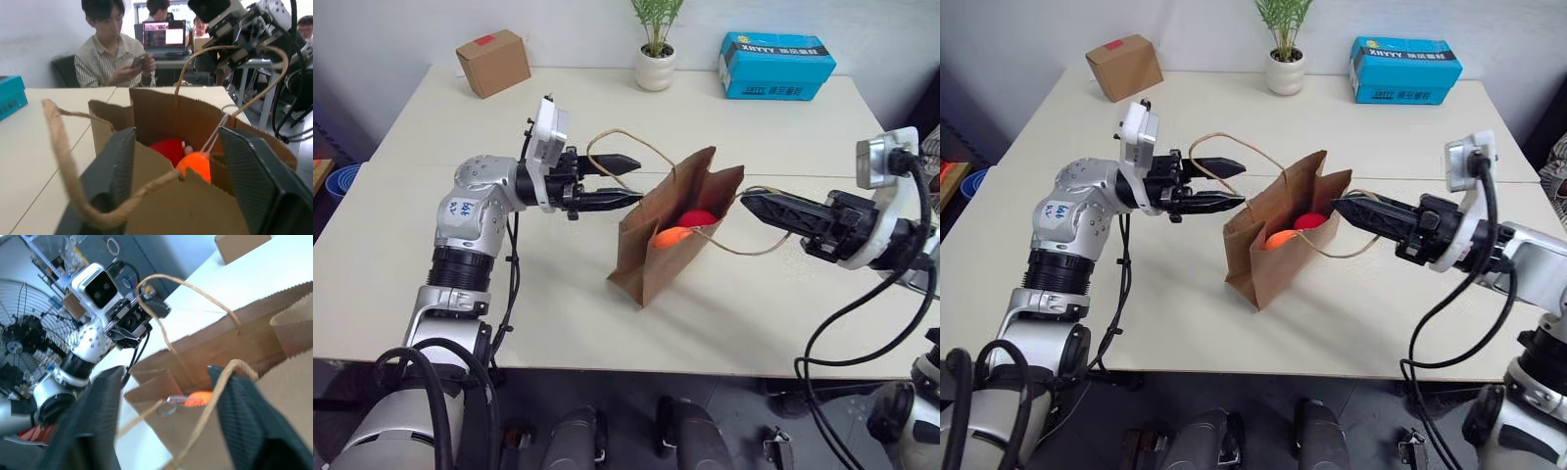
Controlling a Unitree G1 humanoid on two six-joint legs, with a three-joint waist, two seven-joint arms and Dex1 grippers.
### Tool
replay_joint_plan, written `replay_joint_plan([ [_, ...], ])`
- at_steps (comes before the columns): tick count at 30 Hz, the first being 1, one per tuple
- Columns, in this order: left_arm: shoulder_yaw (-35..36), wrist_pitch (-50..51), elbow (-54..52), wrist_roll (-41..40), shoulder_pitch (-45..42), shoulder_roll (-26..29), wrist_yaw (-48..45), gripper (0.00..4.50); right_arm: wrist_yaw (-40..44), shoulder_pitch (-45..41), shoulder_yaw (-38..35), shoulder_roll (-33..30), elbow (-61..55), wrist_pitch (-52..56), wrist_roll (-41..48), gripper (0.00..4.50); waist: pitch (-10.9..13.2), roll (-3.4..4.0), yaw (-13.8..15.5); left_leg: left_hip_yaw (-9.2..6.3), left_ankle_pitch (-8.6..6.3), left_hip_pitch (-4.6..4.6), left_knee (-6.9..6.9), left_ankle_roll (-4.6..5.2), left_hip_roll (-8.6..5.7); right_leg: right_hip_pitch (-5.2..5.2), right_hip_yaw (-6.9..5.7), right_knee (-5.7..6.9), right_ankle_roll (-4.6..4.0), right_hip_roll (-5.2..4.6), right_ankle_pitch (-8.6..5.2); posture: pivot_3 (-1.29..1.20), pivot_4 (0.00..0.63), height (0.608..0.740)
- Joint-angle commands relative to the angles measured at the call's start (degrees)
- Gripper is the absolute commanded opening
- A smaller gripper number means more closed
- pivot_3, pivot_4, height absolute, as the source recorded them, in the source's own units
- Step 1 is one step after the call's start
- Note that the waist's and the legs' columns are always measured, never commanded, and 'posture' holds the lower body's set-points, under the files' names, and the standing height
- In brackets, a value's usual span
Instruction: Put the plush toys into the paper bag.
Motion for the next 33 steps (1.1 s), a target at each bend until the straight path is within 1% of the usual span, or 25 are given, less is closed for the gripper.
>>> replay_joint_plan([
  [1, -0.22, 0.41, 1.27, 1.96, -1.85, 2.68, -1.97, 4.10, 8.06, 2.94, -1.61, -4.69, -4.84, -4.89, -1.48, 4.11, 0.00, 0.00, -0.03, 0.01, 0.00, 0.00, -0.02, 0.01, 0.00, -0.01, -0.01, -0.01, 0.00, 0.00, 0.00, 0.00, 0.150, 0.740],
  [2, -0.28, 0.90, 1.81, 2.32, -2.06, 3.27, -2.23, 4.44, 9.20, 3.65, -1.96, -5.20, -5.26, -7.21, -2.86, 4.48, 0.00, 0.00, -0.04, 0.01, 0.00, 0.00, -0.02, 0.01, 0.00, 0.00, -0.03, -0.02, 0.00, 0.01, 0.00, 0.00, 0.150, 0.740],
  [4, -0.51, 2.29, 2.62, 2.93, -2.40, 4.09, -2.46, 4.48, 11.76, 5.25, -2.32, -6.17, -6.08, -11.31, -5.78, 4.50, 0.00, -0.01, -0.02, 0.01, -0.01, 0.01, -0.01, 0.02, 0.00, 0.01, -0.03, -0.02, 0.02, 0.01, 0.01, 0.00, 0.150, 0.740],
  [6, -0.61, 3.13, 2.80, 3.48, -2.11, 4.83, -2.61, 4.48, 16.41, 8.83, -2.39, -7.32, -8.37, -17.08, -11.58, 4.50, 0.01, -0.01, 0.10, 0.02, -0.01, 0.01, 0.00, 0.02, 0.00, 0.01, -0.03, -0.02, 0.03, 0.01, 0.02, 0.00, 0.150, 0.740],
  [8, 0.16, 3.63, 0.97, 2.88, -0.31, 5.56, -2.90, 4.48, 20.64, 13.09, -3.58, -7.02, -10.35, -23.24, -16.10, 4.50, 0.01, -0.03, 0.28, 0.01, -0.01, 0.00, -0.01, 0.02, 0.00, 0.00, -0.04, -0.04, 0.03, 0.02, 0.02, 0.00, 0.150, 0.740],
  [11, 1.67, 2.94, -6.10, 1.61, 6.12, 7.68, -3.12, 4.48, 26.10, 20.48, -6.12, -5.78, -11.83, -32.09, -22.44, 4.50, 0.01, -0.03, 0.59, 0.06, -0.03, 0.02, -0.06, 0.04, -0.02, 0.00, -0.04, -0.08, 0.04, 0.02, 0.02, 0.00, 0.150, 0.740],
  [14, 4.62, 6.37, -15.77, -1.24, 14.60, 9.35, -0.40, 4.48, 27.88, 26.28, -7.77, -3.98, -10.63, -40.91, -29.72, 4.50, 0.02, -0.04, 0.48, 0.12, -0.03, 0.08, -0.09, 0.03, -0.01, 0.01, 0.00, -0.09, 0.04, 0.02, 0.02, 0.00, 0.150, 0.740],
  [16, 6.23, 8.68, -21.70, -2.97, 19.03, 9.20, 2.68, 4.48, 29.35, 28.86, -7.60, -2.69, -9.71, -46.58, -34.01, 4.50, 0.03, -0.05, 0.51, 0.10, -0.02, 0.09, -0.03, 0.03, 0.00, 0.03, 0.07, -0.04, 0.04, 0.01, 0.02, 0.00, 0.150, 0.740],
  [18, 7.56, 11.54, -29.20, -5.25, 23.80, 7.87, 7.20, 4.48, 31.86, 31.99, -7.07, -0.86, -8.73, -54.18, -39.16, 4.50, 0.02, -0.05, 0.91, 0.06, -0.02, 0.12, 0.05, 0.03, 0.00, 0.10, 0.18, 0.01, 0.05, -0.02, 0.03, 0.00, 0.150, 0.740],
  [20, 7.69, 13.49, -35.90, -6.56, 27.82, 6.01, 11.83, 4.48, 33.77, 35.67, -6.98, 0.56, -8.37, -58.71, -42.03, 4.50, 0.02, -0.04, 1.27, -0.02, -0.02, 0.19, 0.07, 0.03, 0.00, 0.21, 0.19, -0.01, 0.05, -0.06, 0.03, 0.00, 0.150, 0.740],
  [22, 7.23, 14.54, -39.98, -6.73, 30.15, 4.37, 15.57, 4.48, 35.38, 38.30, -6.71, 1.63, -8.34, -62.37, -43.75, 4.50, 0.02, -0.05, 1.39, -0.07, -0.03, 0.21, 0.06, 0.04, -0.01, 0.27, 0.18, -0.05, 0.06, -0.10, 0.03, 0.00, 0.150, 0.740],
  [24, 5.80, 15.26, -43.38, -5.64, 31.61, 1.71, 20.69, 4.48, 37.82, 40.17, -5.48, 2.62, -8.48, -68.70, -46.88, 4.50, 0.02, -0.05, 1.32, -0.08, -0.03, 0.23, 0.07, 0.04, -0.02, 0.30, 0.17, -0.04, 0.07, -0.08, 0.04, 0.00, 0.150, 0.740],
  [28, 3.26, 16.11, -48.89, -5.08, 34.79, -3.83, 29.24, 4.48, 38.53, 41.91, -3.35, 3.87, -8.91, -73.42, -48.58, 4.50, 0.02, -0.04, 1.13, -0.07, -0.04, 0.44, 0.05, 0.00, 0.00, 0.47, 0.20, -0.05, 0.06, -0.07, 0.03, 0.00, 0.150, 0.740],
  [29, 2.71, 16.42, -49.68, -4.83, 35.32, -4.69, 30.85, 4.48, 38.41, 42.08, -3.03, 3.97, -8.82, -73.84, -48.53, 4.50, 0.02, -0.04, 1.05, -0.07, -0.05, 0.49, 0.04, -0.02, 0.02, 0.51, 0.21, -0.05, 0.06, -0.09, 0.03, 0.00, 0.150, 0.740],
  [31, -0.31, 15.68, -50.78, -0.24, 36.69, -6.55, 36.34, 4.48, 38.73, 42.97, -2.16, 3.87, -9.19, -73.80, -47.86, 4.50, 0.02, -0.04, 1.16, -0.07, -0.09, 0.67, 0.00, -0.08, 0.06, 0.67, 0.23, -0.09, 0.04, -0.11, 0.02, 0.00, 0.150, 0.740],
  [33, -3.04, 15.86, -54.79, -0.66, 39.41, -9.79, 39.64, 4.48, 37.91, 44.26, -1.96, 4.17, -10.10, -73.00, -47.02, 4.50, 0.01, -0.02, 1.18, -0.07, -0.14, 1.07, -0.16, -0.13, 0.08, 1.03, 0.24, -0.35, -0.01, -0.12, -0.01, 0.00, 0.150, 0.740],
])
